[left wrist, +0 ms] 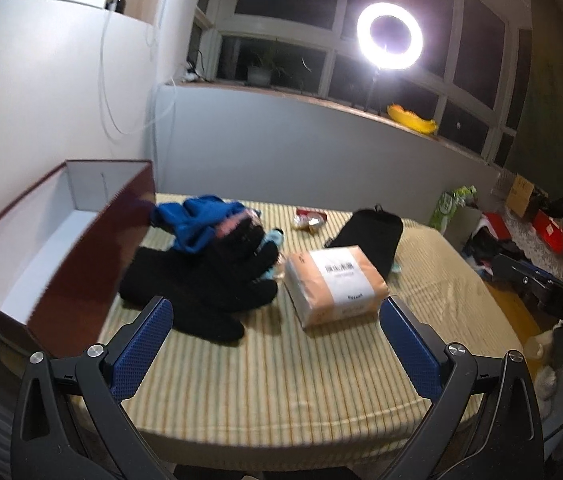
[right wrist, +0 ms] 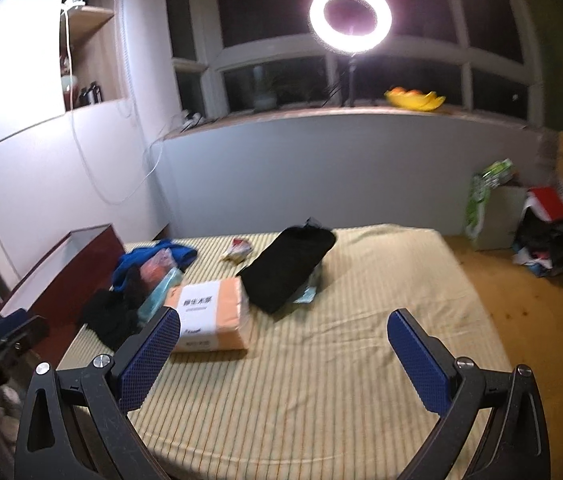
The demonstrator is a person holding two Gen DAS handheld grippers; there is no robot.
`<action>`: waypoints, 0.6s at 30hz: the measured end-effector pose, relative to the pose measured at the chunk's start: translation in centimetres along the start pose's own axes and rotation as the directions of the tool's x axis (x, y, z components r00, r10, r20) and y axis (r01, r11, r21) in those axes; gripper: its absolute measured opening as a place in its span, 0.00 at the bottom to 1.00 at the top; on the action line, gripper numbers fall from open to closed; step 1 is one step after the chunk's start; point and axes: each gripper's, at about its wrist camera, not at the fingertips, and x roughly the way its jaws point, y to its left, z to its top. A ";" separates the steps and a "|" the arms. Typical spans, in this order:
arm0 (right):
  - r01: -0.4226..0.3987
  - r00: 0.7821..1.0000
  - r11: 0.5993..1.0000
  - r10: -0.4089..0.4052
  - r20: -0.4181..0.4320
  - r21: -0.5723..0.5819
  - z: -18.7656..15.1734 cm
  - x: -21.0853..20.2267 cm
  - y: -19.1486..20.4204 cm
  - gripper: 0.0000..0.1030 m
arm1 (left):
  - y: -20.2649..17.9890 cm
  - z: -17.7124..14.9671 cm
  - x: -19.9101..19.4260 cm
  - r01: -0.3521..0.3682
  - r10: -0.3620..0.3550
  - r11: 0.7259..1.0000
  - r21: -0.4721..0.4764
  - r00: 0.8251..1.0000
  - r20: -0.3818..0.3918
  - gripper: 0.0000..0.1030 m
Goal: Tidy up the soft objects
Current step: 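Move the left tool to the tissue pack and close on it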
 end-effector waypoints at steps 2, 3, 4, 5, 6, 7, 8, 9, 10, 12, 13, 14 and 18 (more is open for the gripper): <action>-0.036 0.999 0.999 0.036 -0.032 0.004 0.0 0.8 -0.1 0.99 | -0.4 -0.2 0.8 0.019 -0.019 1.000 0.001 1.000 -0.024 0.99; -0.059 0.997 0.998 0.059 -0.051 0.010 0.1 1.3 -0.3 1.00 | -0.6 -0.3 1.3 0.038 -0.038 0.999 0.000 0.998 -0.042 0.99; -0.077 0.995 0.997 0.078 -0.069 0.019 0.2 1.8 -0.4 0.99 | -0.8 -0.4 1.8 0.053 -0.053 0.999 -0.002 0.997 -0.060 0.99; -0.096 0.991 0.995 0.098 -0.087 0.028 0.3 2.4 -0.5 0.99 | -0.9 -0.5 2.4 0.065 -0.066 0.998 -0.005 0.995 -0.078 0.99; -0.116 0.987 0.993 0.119 -0.106 0.038 0.4 3.1 -0.7 0.99 | -1.1 -0.6 2.7 0.075 -0.075 0.997 -0.006 0.993 -0.088 0.99; -0.130 0.983 0.991 0.134 -0.122 0.044 0.5 3.7 -0.7 0.99 | -1.4 -0.6 3.4 0.086 -0.086 0.996 -0.005 0.991 -0.103 0.96; -0.149 0.978 0.987 0.155 -0.139 0.050 0.7 4.3 -0.8 0.99 | -1.6 -0.7 3.9 0.091 -0.091 0.996 -0.004 0.989 -0.117 0.94; -0.169 0.972 0.984 0.176 -0.154 0.054 0.8 4.9 -0.8 0.99 | -1.8 -0.7 4.2 0.097 -0.097 0.995 -0.005 0.987 -0.127 0.93; -0.184 0.967 0.981 0.191 -0.168 0.056 1.0 5.5 -0.8 0.98 | -1.9 -0.7 4.9 0.108 -0.109 0.994 -0.012 0.984 -0.142 0.92; -0.214 0.953 0.974 0.225 -0.204 0.072 1.3 6.9 -0.9 0.97 | -1.9 -0.8 6.1 0.133 -0.136 0.991 -0.033 0.976 -0.169 0.91; -0.224 0.947 0.971 0.237 -0.218 0.082 1.3 7.6 -1.0 0.95 | -2.0 -0.8 6.7 0.143 -0.148 0.989 -0.043 0.972 -0.182 0.89; -0.239 0.937 0.966 0.255 -0.238 0.096 1.4 8.3 -1.1 0.93 | -2.0 -0.8 7.1 0.150 -0.157 0.987 -0.050 0.969 -0.190 0.87; -0.275 0.897 0.950 0.310 -0.316 0.151 1.4 11.1 -1.2 0.85 | -2.1 -0.7 8.6 0.171 -0.182 0.983 -0.070 0.958 -0.219 0.82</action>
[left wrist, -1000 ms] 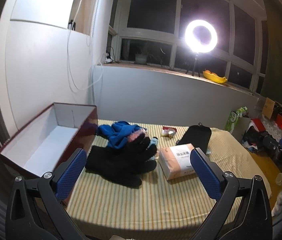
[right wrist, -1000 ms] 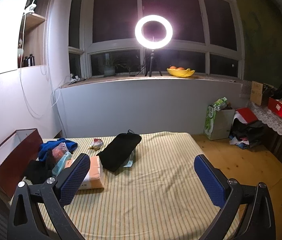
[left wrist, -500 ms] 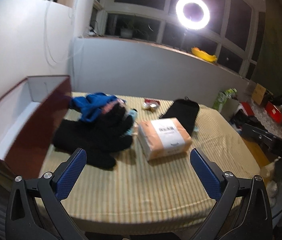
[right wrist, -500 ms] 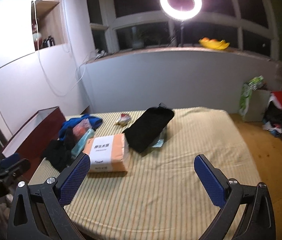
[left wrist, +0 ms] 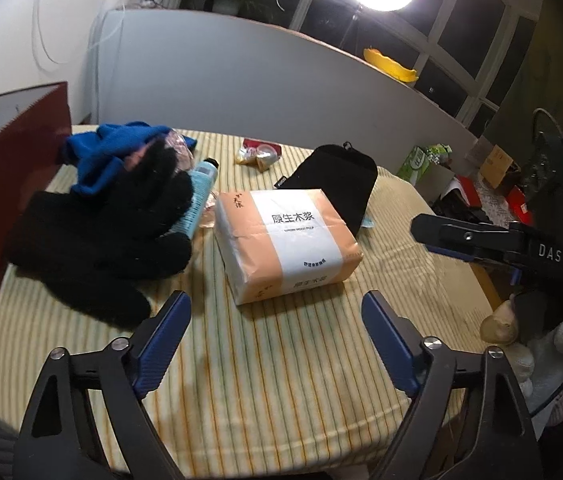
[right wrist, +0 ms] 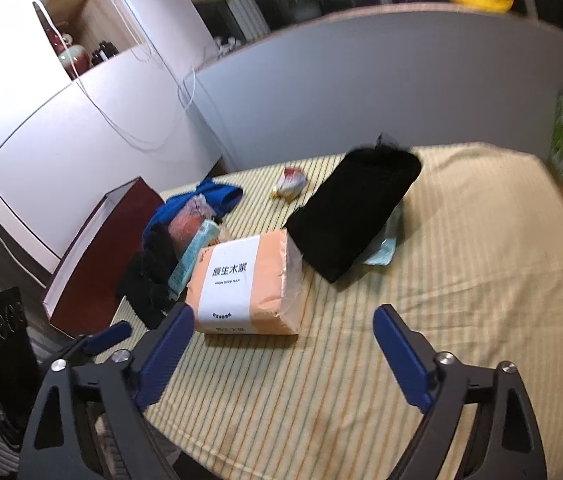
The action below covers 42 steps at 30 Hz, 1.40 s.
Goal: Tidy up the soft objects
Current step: 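Move the left tool to the tissue pack and close on it, then lift the tissue pack with the left tool and drop it into the shoebox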
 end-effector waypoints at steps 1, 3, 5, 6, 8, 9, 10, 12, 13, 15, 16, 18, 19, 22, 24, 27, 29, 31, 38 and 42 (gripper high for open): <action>-0.008 1.000 1.000 0.008 -0.017 0.008 0.2 0.6 -0.2 0.84 | 0.0 0.1 0.3 0.002 -0.002 1.000 0.000 1.000 -0.006 0.80; -0.022 0.999 1.000 0.023 -0.043 0.021 0.5 1.7 -0.4 0.80 | 0.1 0.5 1.0 0.005 -0.005 1.000 0.003 1.000 -0.016 0.79; -0.030 0.997 0.999 0.031 -0.066 0.028 0.9 2.6 -0.5 0.73 | 0.0 0.8 1.2 0.007 -0.007 1.000 0.009 1.000 -0.019 0.78; -0.035 0.996 0.999 0.037 -0.077 0.033 1.0 3.2 -0.5 0.70 | 0.0 0.9 1.4 0.006 -0.006 1.000 0.012 1.000 -0.021 0.78; -0.046 0.994 0.998 0.049 -0.094 0.037 1.3 3.9 -0.5 0.70 | 0.1 1.3 1.8 0.012 -0.012 1.000 0.010 1.000 -0.027 0.74; -0.051 0.993 0.998 0.055 -0.102 0.039 1.4 4.3 -0.5 0.69 | 0.2 1.4 2.0 0.014 -0.014 1.000 0.010 0.999 -0.032 0.73; -0.056 0.992 0.998 0.061 -0.110 0.041 1.6 4.7 -0.5 0.68 | 0.2 1.5 2.3 0.015 -0.014 1.000 0.010 0.999 -0.037 0.72; -0.067 0.989 0.997 0.073 -0.126 0.048 1.9 5.4 -0.5 0.65 | 0.2 1.7 2.8 0.017 -0.016 1.000 0.012 0.999 -0.048 0.69; -0.075 0.987 0.996 0.082 -0.136 0.056 2.1 5.9 -0.5 0.62 | 0.2 1.7 3.1 0.017 -0.016 1.000 0.015 0.999 -0.051 0.68; -0.088 0.984 0.994 0.098 -0.151 0.071 2.3 6.4 -0.7 0.60 | 0.3 1.9 3.5 0.016 -0.015 1.000 0.020 0.998 -0.060 0.68; -0.090 0.982 0.993 0.101 -0.157 0.074 2.4 6.7 -0.7 0.60 | 0.3 1.9 3.8 0.017 -0.016 1.000 0.020 0.998 -0.064 0.68; -0.092 0.980 0.993 0.104 -0.167 0.075 2.6 7.2 -0.7 0.60 | 0.3 1.9 4.3 0.025 -0.023 1.000 0.018 0.997 -0.075 0.68; -0.096 0.979 0.993 0.108 -0.174 0.074 2.7 7.4 -0.6 0.59 | 0.4 2.0 4.6 0.027 -0.026 0.999 0.018 0.996 -0.080 0.68; -0.104 0.975 0.992 0.117 -0.191 0.075 2.8 7.8 -0.6 0.54 | 0.4 2.0 5.0 0.035 -0.034 0.999 0.013 0.995 -0.094 0.65; -0.102 0.973 0.992 0.115 -0.201 0.074 2.9 8.2 -0.5 0.53 | 0.3 2.1 5.4 0.032 -0.030 0.999 0.015 0.995 -0.095 0.65; -0.104 0.970 0.992 0.118 -0.214 0.073 2.8 8.4 -0.5 0.51 | 0.4 2.3 5.6 0.034 -0.033 0.999 0.010 0.995 -0.098 0.64; -0.105 0.968 0.992 0.118 -0.222 0.070 2.7 8.6 -0.4 0.48 | 0.5 2.2 5.6 0.037 -0.035 0.999 0.011 0.995 -0.098 0.61; -0.103 0.967 0.993 0.115 -0.228 0.064 2.6 8.8 -0.3 0.44 | 0.5 2.2 5.6 0.037 -0.035 0.999 0.015 0.995 -0.098 0.60; -0.096 0.967 0.994 0.104 -0.232 0.048 2.5 8.5 -0.1 0.42 | 0.3 2.1 5.4 0.029 -0.026 0.999 0.032 0.996 -0.090 0.57; -0.083 0.969 0.996 0.088 -0.229 0.032 2.2 8.2 0.2 0.42 | 0.2 2.0 5.2 0.035 -0.033 0.999 0.031 0.996 -0.088 0.56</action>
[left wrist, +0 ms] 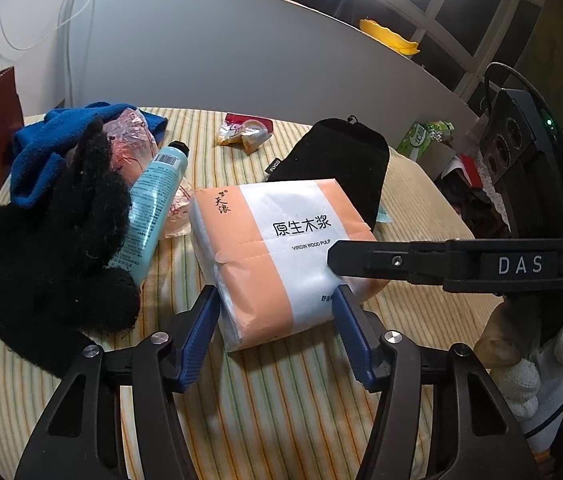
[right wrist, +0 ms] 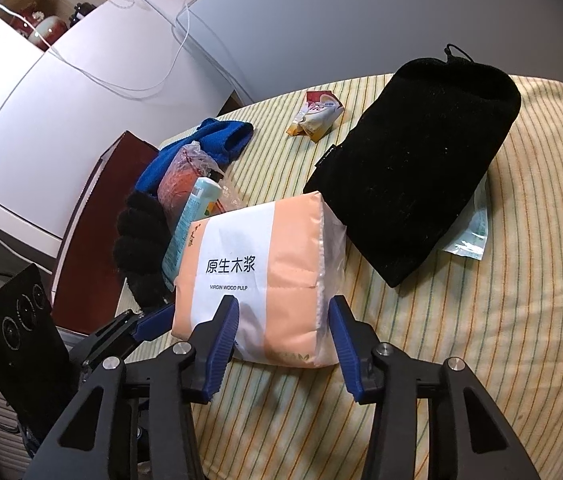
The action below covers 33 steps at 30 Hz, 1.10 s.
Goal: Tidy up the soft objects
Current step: 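Lift the tissue pack with the left tool and drop it into the shoebox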
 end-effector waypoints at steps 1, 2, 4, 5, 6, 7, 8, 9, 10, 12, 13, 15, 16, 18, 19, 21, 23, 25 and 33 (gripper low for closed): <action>0.000 1.000 1.000 0.000 0.001 0.002 -0.1 -0.1 0.0 0.42 | 0.0 0.0 -0.2 0.004 -0.004 1.000 -0.002 1.000 0.003 0.56; -0.001 1.000 1.000 0.001 0.004 0.004 -0.3 -0.3 0.0 0.42 | -0.1 -0.1 -0.4 0.006 -0.006 1.000 -0.002 1.000 0.006 0.55; 0.000 1.000 1.000 0.000 0.013 0.005 -0.6 -0.7 0.1 0.42 | -0.4 -0.2 -0.8 0.009 -0.009 1.000 0.001 1.000 0.013 0.55; 0.002 1.000 1.000 -0.002 0.021 0.000 -0.9 -1.1 0.4 0.42 | -0.6 -0.2 -1.2 0.009 -0.009 1.000 0.009 1.000 0.022 0.55; 0.003 1.000 1.000 -0.003 0.026 -0.004 -1.1 -1.4 0.5 0.41 | -0.8 -0.2 -1.5 0.008 -0.008 1.000 0.012 1.000 0.027 0.55; 0.004 0.999 1.000 -0.004 0.032 -0.010 -1.3 -1.7 0.8 0.41 | -0.9 -0.3 -1.8 0.010 -0.010 1.000 0.015 0.999 0.035 0.55; 0.007 0.999 1.000 -0.006 0.039 -0.016 -1.5 -2.1 1.1 0.41 | -1.0 -0.3 -2.4 0.012 -0.013 1.000 0.017 0.999 0.045 0.55; 0.009 0.999 1.000 -0.008 0.046 -0.024 -1.6 -2.5 1.5 0.41 | -1.0 -0.3 -2.8 0.014 -0.015 1.000 0.018 0.999 0.052 0.55; 0.009 0.999 0.999 -0.008 0.053 -0.030 -1.7 -2.9 1.8 0.41 | -1.1 -0.4 -3.3 0.015 -0.016 1.000 0.020 0.998 0.061 0.55; 0.006 0.998 0.999 -0.003 0.066 -0.045 -2.0 -3.6 2.7 0.41 | -1.1 -0.4 -4.5 0.014 -0.016 1.000 0.023 0.996 0.084 0.55; 0.004 0.997 0.999 -0.001 0.071 -0.052 -2.1 -3.9 3.1 0.41 | -1.1 -0.4 -4.9 0.013 -0.015 1.000 0.025 0.996 0.093 0.55; 0.000 0.997 0.998 0.005 0.082 -0.069 -2.2 -4.5 4.2 0.41 | -0.9 -0.4 -6.2 0.005 -0.008 1.000 0.026 0.993 0.116 0.55; -0.001 0.996 0.997 0.008 0.088 -0.079 -2.3 -4.8 4.8 0.41 | -0.8 -0.5 -6.9 -0.001 -0.002 1.000 0.026 0.992 0.128 0.55; -0.007 0.995 0.994 0.017 0.098 -0.106 -2.2 -5.1 6.4 0.41 | -0.3 -0.5 -8.5 -0.018 0.014 1.000 0.025 0.987 0.159 0.55; -0.012 0.995 0.992 0.024 0.102 -0.122 -2.2 -5.2 7.3 0.41 | 0.1 -0.4 -9.2 -0.026 0.022 0.999 0.021 0.985 0.173 0.55; -0.026 0.993 0.988 0.042 0.106 -0.155 -2.0 -5.3 9.2 0.41 | 1.0 -0.3 -11.0 -0.045 0.042 0.999 0.007 0.978 0.207 0.55; -0.044 0.992 0.981 0.064 0.105 -0.188 -1.6 -5.1 11.2 0.41 | 2.1 -0.2 -12.8 -0.069 0.069 0.998 -0.009 0.968 0.239 0.55; -0.063 0.991 0.972 0.088 0.100 -0.226 -1.3 -4.8 13.3 0.41 | 3.4 0.0 -14.4 -0.093 0.097 0.995 -0.028 0.958 0.268 0.55; -0.144 0.984 0.923 0.172 0.050 -0.356 0.4 -0.7 22.7 0.42 | 9.8 0.1 -19.8 -0.220 0.251 0.967 -0.128 0.907 0.339 0.55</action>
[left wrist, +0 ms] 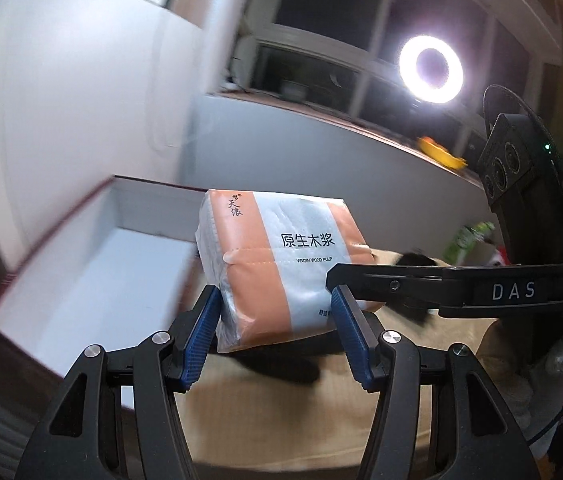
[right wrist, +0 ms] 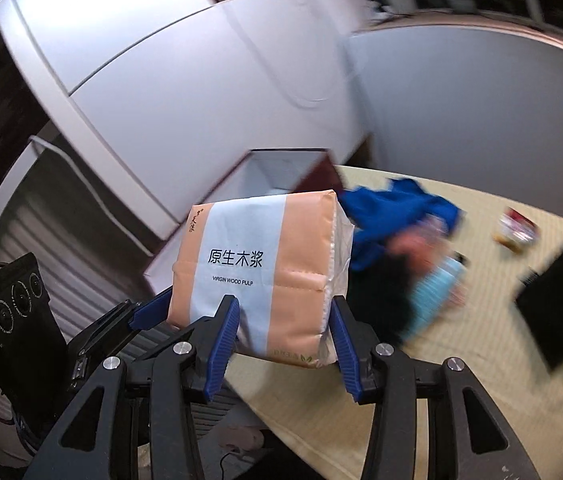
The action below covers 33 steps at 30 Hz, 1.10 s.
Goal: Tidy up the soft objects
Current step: 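Lift the tissue pack with the left tool and drop it into the shoebox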
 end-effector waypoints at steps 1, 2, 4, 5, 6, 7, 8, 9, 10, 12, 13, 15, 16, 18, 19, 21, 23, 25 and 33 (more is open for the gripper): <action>-0.011 1.000 1.000 0.011 -0.008 -0.011 0.5 0.9 0.8 0.42 | 0.9 0.2 -0.2 -0.022 0.022 1.000 -0.005 1.000 0.005 0.55; -0.020 1.000 1.000 0.019 -0.016 -0.023 1.1 1.9 1.6 0.41 | 1.7 0.4 -0.3 -0.042 0.042 0.999 -0.008 0.999 0.009 0.54; -0.032 0.999 0.998 0.030 -0.029 -0.048 1.9 3.5 3.2 0.41 | 3.3 0.6 -0.6 -0.079 0.079 0.997 -0.015 0.997 0.012 0.54; -0.038 0.999 0.998 0.036 -0.037 -0.059 2.3 4.4 3.9 0.41 | 4.2 0.8 -0.6 -0.098 0.098 0.995 -0.020 0.995 0.013 0.54; -0.043 0.998 0.997 0.040 -0.046 -0.071 2.7 5.3 4.7 0.41 | 5.0 0.9 -0.6 -0.117 0.118 0.993 -0.023 0.993 0.012 0.54; -0.047 0.998 0.995 0.043 -0.053 -0.083 3.0 6.1 5.3 0.41 | 5.5 1.0 -0.6 -0.130 0.130 0.991 -0.025 0.991 0.011 0.53; -0.053 0.997 0.994 0.048 -0.061 -0.091 3.3 6.8 5.8 0.41 | 6.2 1.2 -0.5 -0.146 0.146 0.989 -0.029 0.989 0.011 0.53; -0.059 0.996 0.994 0.053 -0.068 -0.096 3.7 7.5 6.2 0.41 | 6.9 1.3 -0.3 -0.160 0.160 0.987 -0.030 0.987 0.009 0.53; -0.063 0.996 0.993 0.055 -0.072 -0.102 4.0 8.3 6.5 0.41 | 7.2 1.3 -0.2 -0.167 0.167 0.986 -0.032 0.986 0.006 0.53; -0.067 0.995 0.992 0.059 -0.080 -0.111 4.6 9.6 7.2 0.41 | 8.2 1.6 0.5 -0.178 0.178 0.983 -0.045 0.984 -0.005 0.53; -0.069 0.995 0.992 0.060 -0.084 -0.110 4.8 10.0 7.4 0.41 | 8.6 1.6 0.7 -0.185 0.184 0.982 -0.047 0.983 -0.010 0.53; -0.066 0.994 0.991 0.055 -0.096 -0.113 5.0 11.2 7.6 0.41 | 9.3 1.9 1.5 -0.194 0.193 0.980 -0.050 0.981 -0.021 0.53; -0.066 0.993 0.991 0.055 -0.102 -0.112 5.1 11.6 7.6 0.41 | 9.5 1.9 1.7 -0.196 0.195 0.979 -0.052 0.980 -0.026 0.53; -0.069 0.992 0.992 0.057 -0.114 -0.106 5.3 12.3 7.5 0.41 | 9.8 2.1 2.4 -0.200 0.198 0.978 -0.057 0.979 -0.036 0.53; -0.071 0.991 0.992 0.059 -0.119 -0.101 5.4 12.6 7.4 0.41 | 10.0 1.9 2.3 -0.203 0.201 0.977 -0.057 0.979 -0.039 0.53; -0.074 0.990 0.993 0.063 -0.130 -0.088 5.7 13.4 7.1 0.41 | 10.2 1.6 2.4 -0.210 0.208 0.976 -0.054 0.977 -0.046 0.53; -0.075 0.989 0.994 0.064 -0.136 -0.079 5.8 13.9 7.0 0.41 | 10.3 1.4 2.5 -0.218 0.216 0.975 -0.049 0.975 -0.052 0.53; -0.075 0.988 0.994 0.064 -0.142 -0.075 6.0 14.2 7.0 0.41 | 10.4 1.2 2.4 -0.227 0.224 0.973 -0.045 0.973 -0.055 0.53; -0.038 0.994 0.992 0.025 -0.107 -0.121 6.2 13.4 7.4 0.48 | 10.6 0.8 2.0 -0.280 0.279 0.960 -0.024 0.959 -0.048 0.53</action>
